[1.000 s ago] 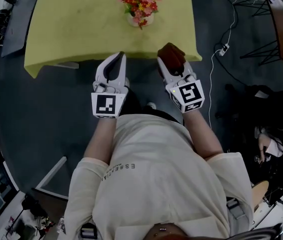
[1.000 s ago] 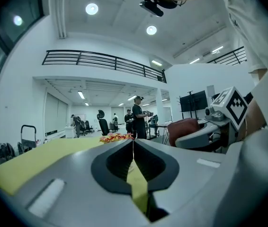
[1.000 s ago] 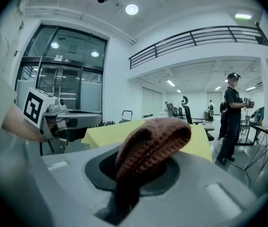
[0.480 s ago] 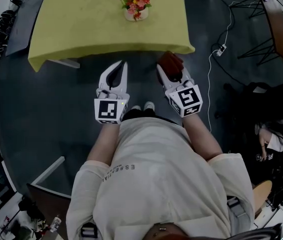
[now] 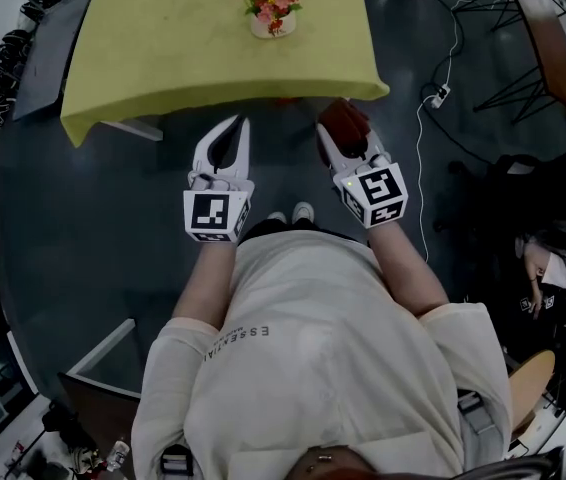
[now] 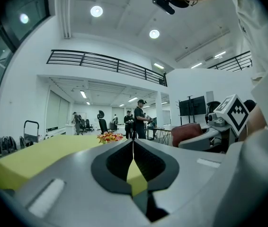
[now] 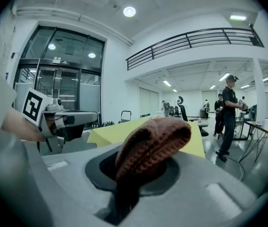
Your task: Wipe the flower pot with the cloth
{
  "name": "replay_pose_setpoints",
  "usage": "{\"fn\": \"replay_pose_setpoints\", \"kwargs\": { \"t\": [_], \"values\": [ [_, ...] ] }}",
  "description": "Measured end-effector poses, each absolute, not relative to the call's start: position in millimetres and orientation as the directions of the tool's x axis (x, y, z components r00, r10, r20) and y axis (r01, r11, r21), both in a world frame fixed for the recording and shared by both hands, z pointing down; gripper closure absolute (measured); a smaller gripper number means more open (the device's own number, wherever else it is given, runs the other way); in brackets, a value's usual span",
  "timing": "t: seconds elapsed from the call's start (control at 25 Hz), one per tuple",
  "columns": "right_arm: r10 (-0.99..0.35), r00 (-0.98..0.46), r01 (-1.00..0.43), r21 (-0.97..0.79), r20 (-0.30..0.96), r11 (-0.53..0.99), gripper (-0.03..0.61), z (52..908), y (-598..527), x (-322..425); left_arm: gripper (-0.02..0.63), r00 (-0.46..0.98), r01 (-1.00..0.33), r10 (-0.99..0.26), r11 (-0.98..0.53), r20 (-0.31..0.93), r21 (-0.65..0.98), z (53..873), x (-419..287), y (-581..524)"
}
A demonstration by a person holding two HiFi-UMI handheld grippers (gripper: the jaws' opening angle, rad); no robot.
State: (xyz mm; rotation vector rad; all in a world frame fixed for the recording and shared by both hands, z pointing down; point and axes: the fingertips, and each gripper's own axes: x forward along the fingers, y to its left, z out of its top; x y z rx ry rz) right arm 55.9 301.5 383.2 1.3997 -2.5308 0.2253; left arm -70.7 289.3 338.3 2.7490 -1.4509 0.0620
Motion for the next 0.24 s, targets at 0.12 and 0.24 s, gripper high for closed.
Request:
{"fn": "replay_pose_setpoints", "kwargs": {
  "t": [0.12,0.24],
  "values": [
    [-0.818,-0.501,-0.855,-0.016,0.283,0.518,0.532,380.0,303.2,57.4,0.601,0.566,-0.824,-0.823,-0.566,0.050,0.016,335.2,-74.5,288.0],
    [-0.821,-0.487,-0.863,-0.018,0.299,0.505,0.532,381.6,305.1,59.6,0.601,0.571,-0.821,-0.819,-0.571,0.054,0.019,335.4,-75.3,289.2]
  ]
}}
